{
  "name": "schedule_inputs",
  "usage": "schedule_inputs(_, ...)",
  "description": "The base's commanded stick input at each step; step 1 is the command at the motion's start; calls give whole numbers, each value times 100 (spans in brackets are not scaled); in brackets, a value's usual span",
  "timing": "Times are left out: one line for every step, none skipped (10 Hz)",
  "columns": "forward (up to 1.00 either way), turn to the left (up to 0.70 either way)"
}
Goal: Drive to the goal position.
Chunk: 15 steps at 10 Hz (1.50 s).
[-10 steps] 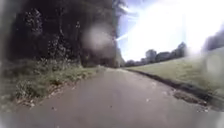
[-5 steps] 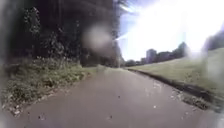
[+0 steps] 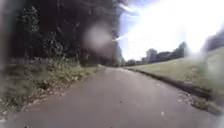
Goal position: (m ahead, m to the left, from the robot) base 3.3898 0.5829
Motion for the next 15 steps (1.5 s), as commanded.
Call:
schedule_inputs(45,0)
schedule_inputs(45,0)
schedule_inputs(45,0)
schedule_inputs(45,0)
schedule_inputs(45,0)
schedule_inputs(45,0)
schedule_inputs(45,0)
schedule_inputs(45,0)
schedule_inputs(45,0)
schedule_inputs(45,0)
schedule_inputs(45,0)
schedule_inputs(45,0)
schedule_inputs(45,0)
schedule_inputs(45,0)
schedule_inputs(45,-1)
